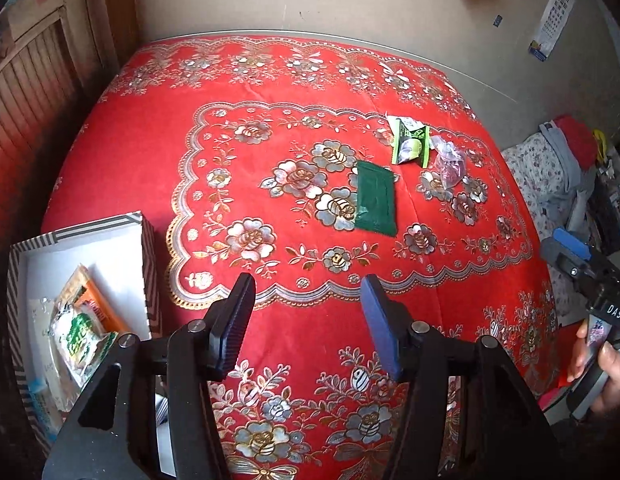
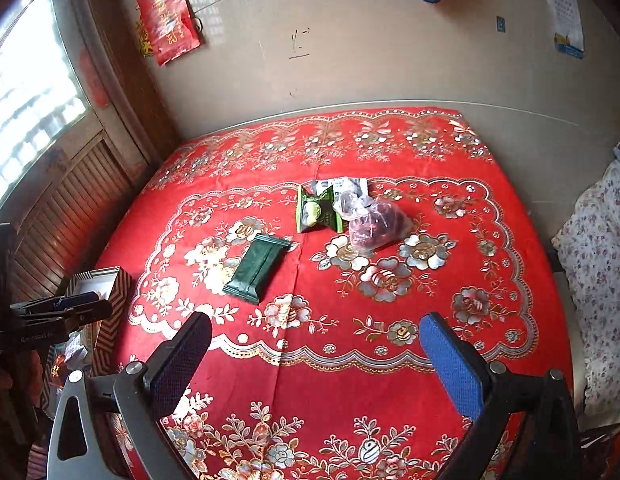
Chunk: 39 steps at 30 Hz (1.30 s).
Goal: Organize snacks
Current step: 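Move both tools back toward the remaining snacks on the bed, then grasp the dark green pack with the left tool while the right tool grasps the date bag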
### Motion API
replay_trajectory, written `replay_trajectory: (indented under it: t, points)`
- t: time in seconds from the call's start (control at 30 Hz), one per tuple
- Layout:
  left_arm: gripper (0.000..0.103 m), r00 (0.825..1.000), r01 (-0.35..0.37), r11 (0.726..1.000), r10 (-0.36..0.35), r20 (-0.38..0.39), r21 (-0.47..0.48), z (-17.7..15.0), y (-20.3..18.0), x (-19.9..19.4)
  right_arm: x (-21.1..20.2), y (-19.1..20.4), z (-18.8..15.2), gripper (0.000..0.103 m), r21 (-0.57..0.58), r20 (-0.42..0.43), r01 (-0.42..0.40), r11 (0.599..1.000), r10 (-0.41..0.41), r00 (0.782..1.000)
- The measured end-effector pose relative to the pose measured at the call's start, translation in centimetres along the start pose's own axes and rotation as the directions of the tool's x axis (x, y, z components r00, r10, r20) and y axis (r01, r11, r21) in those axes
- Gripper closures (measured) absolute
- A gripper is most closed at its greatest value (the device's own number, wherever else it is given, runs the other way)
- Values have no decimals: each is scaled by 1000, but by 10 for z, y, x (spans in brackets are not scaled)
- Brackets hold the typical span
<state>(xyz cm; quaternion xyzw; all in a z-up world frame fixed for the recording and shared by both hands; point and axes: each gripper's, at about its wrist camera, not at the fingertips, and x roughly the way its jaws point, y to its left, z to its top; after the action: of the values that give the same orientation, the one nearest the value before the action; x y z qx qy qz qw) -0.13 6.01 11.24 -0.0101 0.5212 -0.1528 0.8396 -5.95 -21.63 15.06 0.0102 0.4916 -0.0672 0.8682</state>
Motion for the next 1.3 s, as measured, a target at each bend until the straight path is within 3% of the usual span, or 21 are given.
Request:
replay_trajectory:
  t: [0.33,0.53,0.77,1.0,1.3]
  points:
    - [48,997,33,996,-27,-66,83,38,-61,73,39,-24,35,0,-84,-64,13,996,-18,998]
    - [48,996,27,991,-16,-89,133,60,-81,110,43,-53,43,0,-42,-69,3,999,-6,998]
    - [48,990,37,993,-21,-140,113,71,-81,141,49,-68,48,0,-20,-80,-2,1000,0,997]
    - [48,987,-16,992,35,-154,126,76,-84,162,61,-70,55,0,-26,-97,-7,1000,4,995]
    - [48,989,-60,988,78,-126,143,80,-87,167,92,-74,74,0,-62,-116,-8,998,1,993]
